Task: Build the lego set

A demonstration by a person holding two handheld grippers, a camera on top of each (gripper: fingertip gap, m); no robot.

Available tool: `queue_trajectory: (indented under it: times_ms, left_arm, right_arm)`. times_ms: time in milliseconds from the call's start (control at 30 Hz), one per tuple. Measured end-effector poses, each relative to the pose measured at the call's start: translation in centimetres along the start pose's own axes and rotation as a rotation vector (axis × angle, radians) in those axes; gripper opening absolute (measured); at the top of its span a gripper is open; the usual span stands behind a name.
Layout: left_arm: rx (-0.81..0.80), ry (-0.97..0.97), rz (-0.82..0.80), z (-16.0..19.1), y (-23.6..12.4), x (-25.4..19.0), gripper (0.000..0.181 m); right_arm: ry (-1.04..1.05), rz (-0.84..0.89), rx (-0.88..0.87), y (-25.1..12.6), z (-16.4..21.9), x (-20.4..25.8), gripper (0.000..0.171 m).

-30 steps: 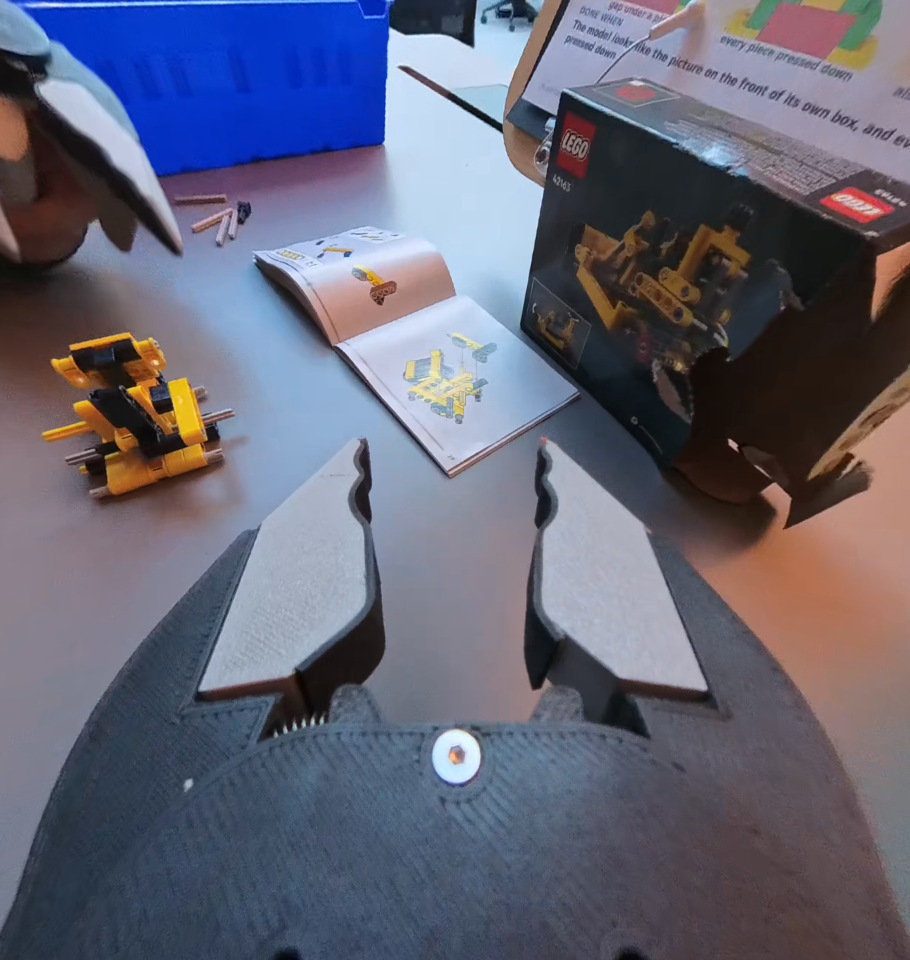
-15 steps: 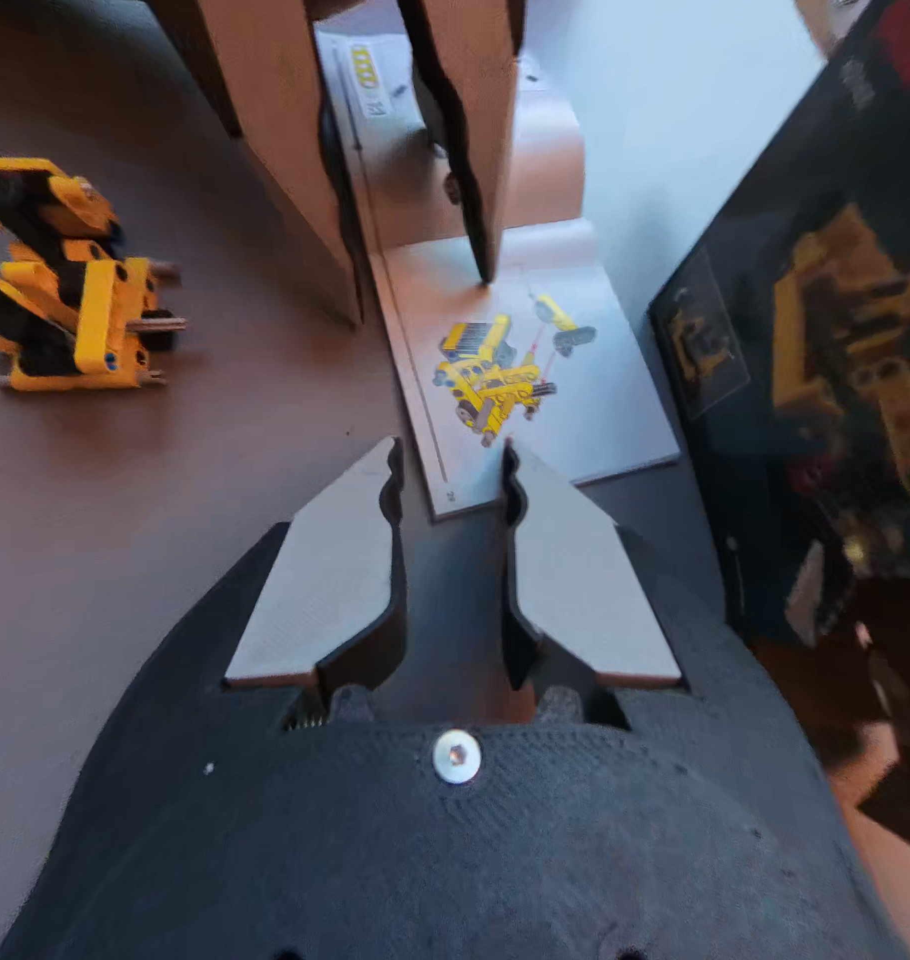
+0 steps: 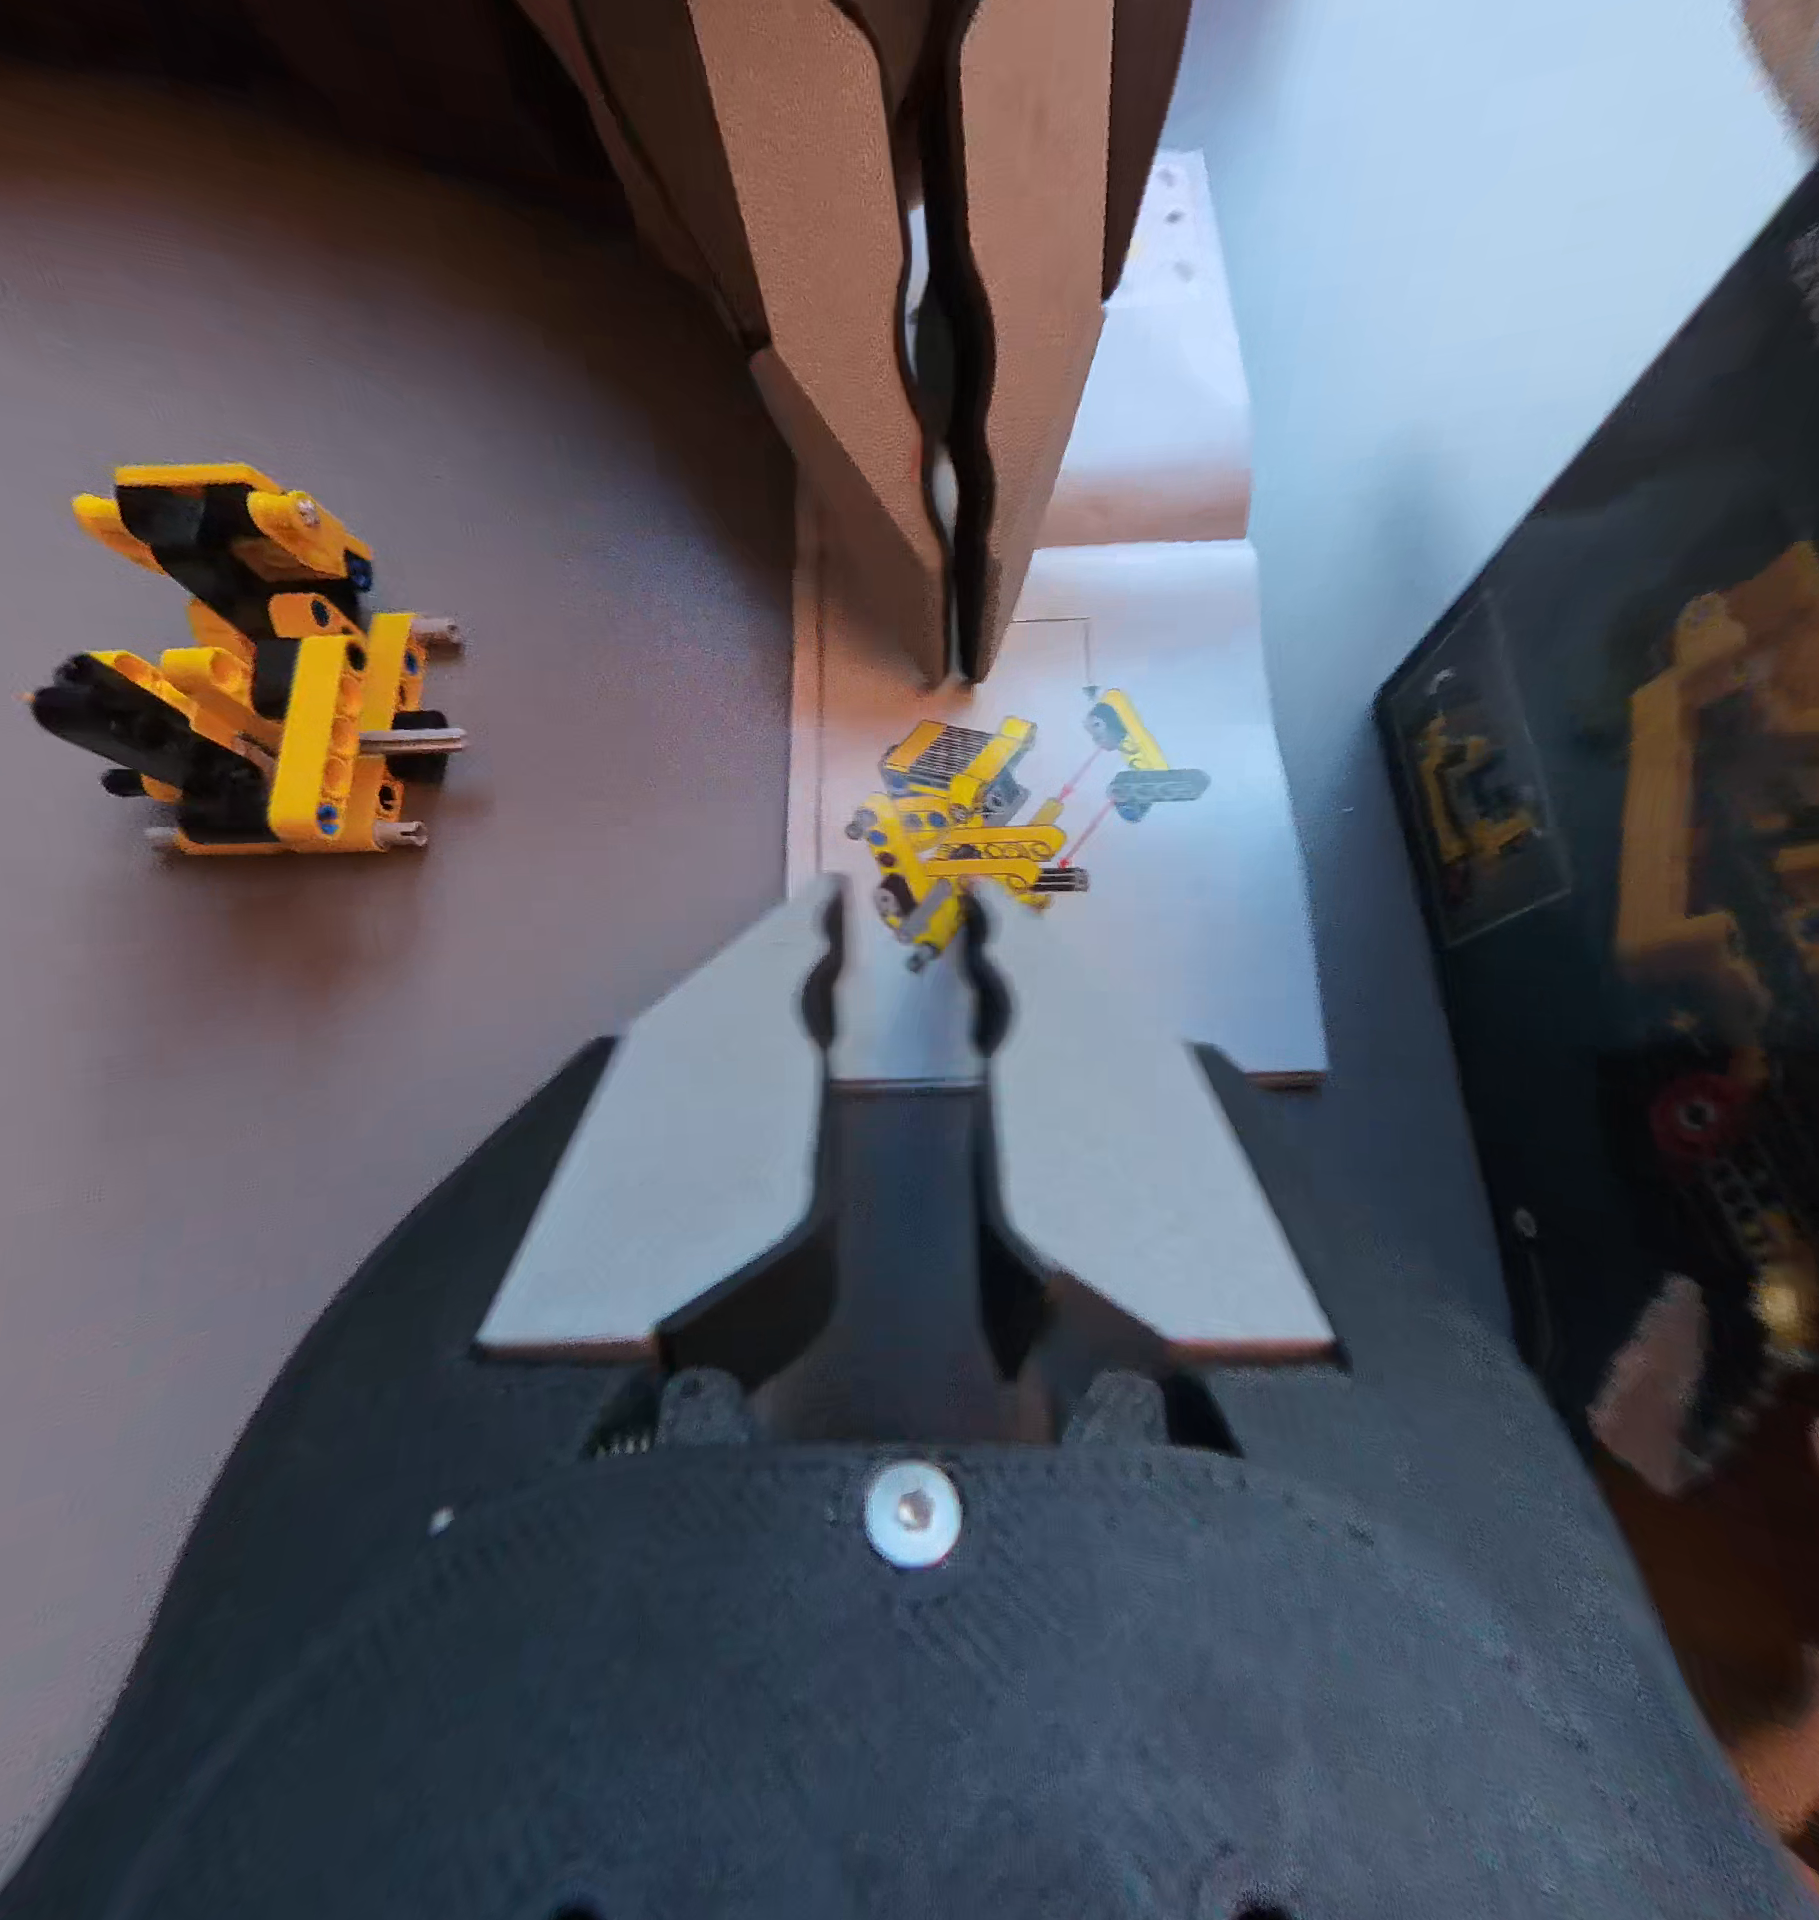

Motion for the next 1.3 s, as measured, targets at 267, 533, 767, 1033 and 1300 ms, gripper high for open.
queue_trajectory:
  times_ms: [267,533,767,1033,1300]
  left_arm:
    - [-0.005,-0.045,0.039,0.1,-0.1,0.0,0.0]
    - [-0.004,-0.043,0.06,0.2,-0.1,-0.3,0.002]
    - [-0.008,-0.035,0.058,0.1,0.0,-0.4,0.0]
    - [-0.009,-0.034,0.057,0.1,0.1,-0.5,0.0]
    - [-0.01,-0.037,0.063,0.1,0.1,-0.5,0.0]
  right_arm:
    - [-0.137,0.067,0.104,-0.5,0.9,1.3,0.03]
    - [-0.037,-0.001,0.015,-0.1,-0.3,1.7,0.0]
    - [-0.075,0.097,0.038,-0.8,-0.4,0.7,0.013]
    - [-0.077,0.057,0.091,-0.1,0.6,1.4,0.026]
    - [-0.04,0.055,0.066,0.1,0.3,1.2,0.0]
Point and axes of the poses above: each gripper's, where its closed fingertips meet, y out along the fingers, z out of its underside, x = y × z across the jaws, the point moved 1 cm from there along -y, back along the fingers, and after that the axes turned 13 degrees about -y, right-handed, at the moved point
